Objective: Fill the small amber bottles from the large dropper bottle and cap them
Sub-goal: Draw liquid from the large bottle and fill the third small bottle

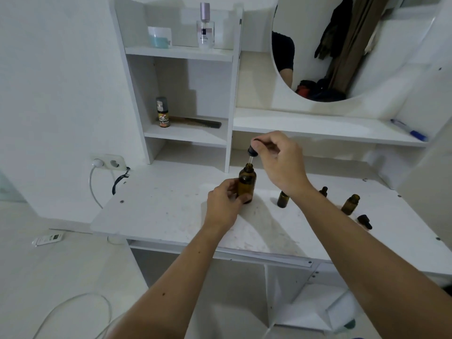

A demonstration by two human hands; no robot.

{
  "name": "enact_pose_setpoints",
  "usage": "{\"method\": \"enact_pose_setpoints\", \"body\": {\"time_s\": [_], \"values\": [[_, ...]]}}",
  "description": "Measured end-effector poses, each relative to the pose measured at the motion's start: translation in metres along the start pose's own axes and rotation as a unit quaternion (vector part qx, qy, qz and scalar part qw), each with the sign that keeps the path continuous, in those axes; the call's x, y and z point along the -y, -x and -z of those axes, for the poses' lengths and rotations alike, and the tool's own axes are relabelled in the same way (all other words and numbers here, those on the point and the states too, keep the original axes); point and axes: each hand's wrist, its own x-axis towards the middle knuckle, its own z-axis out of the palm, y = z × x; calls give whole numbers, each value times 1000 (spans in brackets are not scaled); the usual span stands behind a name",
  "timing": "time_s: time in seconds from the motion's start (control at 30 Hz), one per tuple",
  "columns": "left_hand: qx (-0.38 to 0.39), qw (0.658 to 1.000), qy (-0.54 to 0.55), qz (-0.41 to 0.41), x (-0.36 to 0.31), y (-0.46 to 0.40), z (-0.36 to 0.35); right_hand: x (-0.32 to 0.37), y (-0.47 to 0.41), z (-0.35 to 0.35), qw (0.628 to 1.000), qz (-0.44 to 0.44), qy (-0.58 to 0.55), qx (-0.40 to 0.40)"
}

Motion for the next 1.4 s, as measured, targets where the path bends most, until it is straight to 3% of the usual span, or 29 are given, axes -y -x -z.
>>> {"method": "enact_pose_setpoints", "body": {"time_s": [0.5,0.9,1.23,1.4], "values": [[-7,1000,-3,16,5,-3,-4,-13,9,-19,998,-27,53,-14],[-6,1000,-29,3,-1,2,-1,1,8,-7,999,-53,0,0],[-6,999,-31,31,-4,10,1,26,-11,35,991,-74,-85,-72],[-46,998,-31,44,-6,32,-5,23,-5,68,985,-80,-96,-120]]}}
